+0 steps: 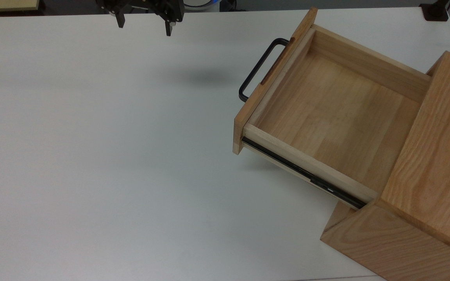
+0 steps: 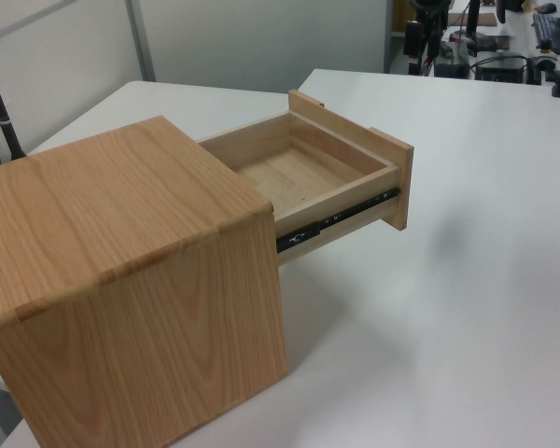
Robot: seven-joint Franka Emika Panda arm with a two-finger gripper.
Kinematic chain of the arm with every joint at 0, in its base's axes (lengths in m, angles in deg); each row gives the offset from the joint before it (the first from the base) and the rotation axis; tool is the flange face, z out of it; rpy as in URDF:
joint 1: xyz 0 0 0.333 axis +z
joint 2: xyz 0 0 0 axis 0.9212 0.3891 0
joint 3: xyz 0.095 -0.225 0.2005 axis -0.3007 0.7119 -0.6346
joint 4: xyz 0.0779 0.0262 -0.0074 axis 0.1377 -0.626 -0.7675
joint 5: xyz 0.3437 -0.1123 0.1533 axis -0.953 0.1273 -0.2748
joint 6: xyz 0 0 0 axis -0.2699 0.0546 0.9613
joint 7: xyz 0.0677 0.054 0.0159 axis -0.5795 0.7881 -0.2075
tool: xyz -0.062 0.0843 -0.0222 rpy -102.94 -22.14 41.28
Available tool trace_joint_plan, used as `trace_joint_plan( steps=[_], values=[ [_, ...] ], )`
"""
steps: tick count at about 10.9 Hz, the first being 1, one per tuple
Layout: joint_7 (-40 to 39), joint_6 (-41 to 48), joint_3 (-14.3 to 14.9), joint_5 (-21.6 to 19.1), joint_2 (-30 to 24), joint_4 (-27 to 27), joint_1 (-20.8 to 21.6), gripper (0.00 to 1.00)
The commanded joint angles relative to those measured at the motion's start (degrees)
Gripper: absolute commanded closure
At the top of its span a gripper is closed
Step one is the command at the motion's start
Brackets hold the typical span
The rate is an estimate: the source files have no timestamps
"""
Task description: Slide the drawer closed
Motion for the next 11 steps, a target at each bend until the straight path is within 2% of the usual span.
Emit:
trace_joint_plan(
  steps=[1,5,8,11],
  values=[
    [-0.99,3.52,-0.24,-0.16,-1.31,-0.43,-0.25,0.0],
    [-5.02,8.0,-0.59,-2.09,-1.31,-0.17,-0.26,0.0],
    [-6.87,8.1,-0.59,-2.53,-1.31,-0.17,-0.34,0.0],
    [-14.67,8.63,-0.85,-2.36,-1.4,0.01,-0.26,0.0]
  ],
)
